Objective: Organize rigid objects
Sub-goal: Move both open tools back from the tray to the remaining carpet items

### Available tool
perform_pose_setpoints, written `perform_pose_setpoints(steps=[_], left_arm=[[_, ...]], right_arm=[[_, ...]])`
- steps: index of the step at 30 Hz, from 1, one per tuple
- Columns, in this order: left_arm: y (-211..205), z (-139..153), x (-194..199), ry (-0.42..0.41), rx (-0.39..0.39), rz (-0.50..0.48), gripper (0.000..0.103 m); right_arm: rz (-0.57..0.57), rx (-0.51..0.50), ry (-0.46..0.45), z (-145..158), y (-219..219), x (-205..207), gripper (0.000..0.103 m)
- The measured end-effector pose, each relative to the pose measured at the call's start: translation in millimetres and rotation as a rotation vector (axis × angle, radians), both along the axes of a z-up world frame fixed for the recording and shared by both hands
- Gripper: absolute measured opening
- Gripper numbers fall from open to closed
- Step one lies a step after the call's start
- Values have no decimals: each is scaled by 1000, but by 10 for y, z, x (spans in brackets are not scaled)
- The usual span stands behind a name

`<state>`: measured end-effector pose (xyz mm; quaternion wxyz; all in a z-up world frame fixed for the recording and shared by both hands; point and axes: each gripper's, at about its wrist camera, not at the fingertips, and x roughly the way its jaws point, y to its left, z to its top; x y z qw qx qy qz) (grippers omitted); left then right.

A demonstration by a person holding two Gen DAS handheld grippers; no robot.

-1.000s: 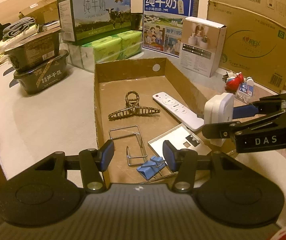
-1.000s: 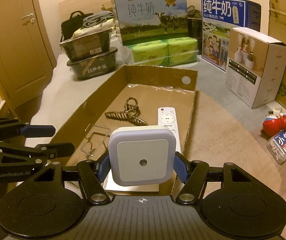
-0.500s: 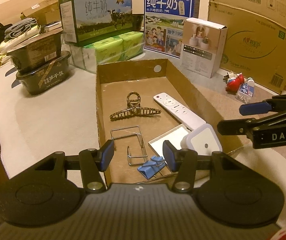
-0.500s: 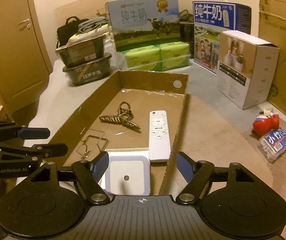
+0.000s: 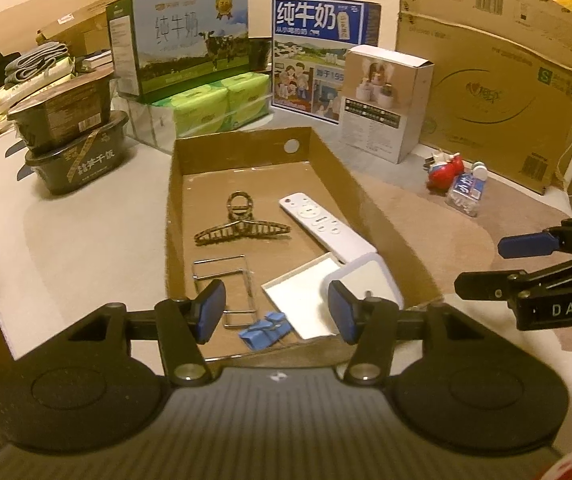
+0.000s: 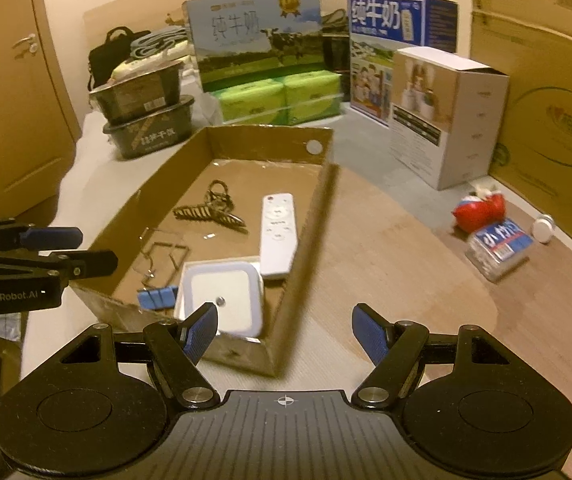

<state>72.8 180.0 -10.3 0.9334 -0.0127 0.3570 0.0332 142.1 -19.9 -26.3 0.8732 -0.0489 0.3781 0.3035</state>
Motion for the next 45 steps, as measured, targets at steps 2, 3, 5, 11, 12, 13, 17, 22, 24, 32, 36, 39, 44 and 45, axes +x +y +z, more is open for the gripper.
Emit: perform_pose_setpoints(steps=[2, 3, 5, 11, 12, 13, 17, 22, 24, 32, 36, 39, 44, 45], left_arm=[[-60, 13, -13, -2, -6, -3, 55], [-98, 21, -20, -3, -7, -6, 56], [-164, 40, -37, -7, -7, -14, 60], [-393, 89, -58, -15, -5, -45, 69], [-426, 96, -65, -17, -5, -47, 70], [-461, 101, -72, -21, -4, -50, 72], [-570, 120, -96, -37, -21, -45, 79], [-719, 132, -131, -49, -36, -48, 85], [-781, 140, -131, -51, -50, -55, 87], [-1067, 170, -74, -55, -59, -99, 92], [-1193, 168, -40, -55, -59, -121, 93], [-1276, 170, -16, -57, -61, -132, 94], [-1392, 168, 15, -56, -58, -151, 94], [-1412, 169, 24, -58, -58, -154, 94]], right_arm=[[-12, -4, -5, 20, -73, -38, 74], [-18, -7, -7, 31, -108, -52, 74], [-34, -11, -14, 50, -194, -91, 74], [-78, -17, -19, 84, -465, -189, 74], [-85, -19, -21, 89, -508, -203, 74], [-94, -21, -23, 94, -554, -217, 74], [-119, -25, -23, 105, -715, -273, 74], [-148, -36, -22, 112, -901, -336, 74], [-160, -41, -24, 115, -973, -354, 74], [-208, -35, -22, 124, -1266, -373, 74], [-229, -32, -25, 133, -1385, -367, 74], [-245, -28, -25, 139, -1474, -353, 74], [-265, -20, -24, 136, -1601, -348, 74], [-269, -19, -24, 133, -1623, -348, 74]])
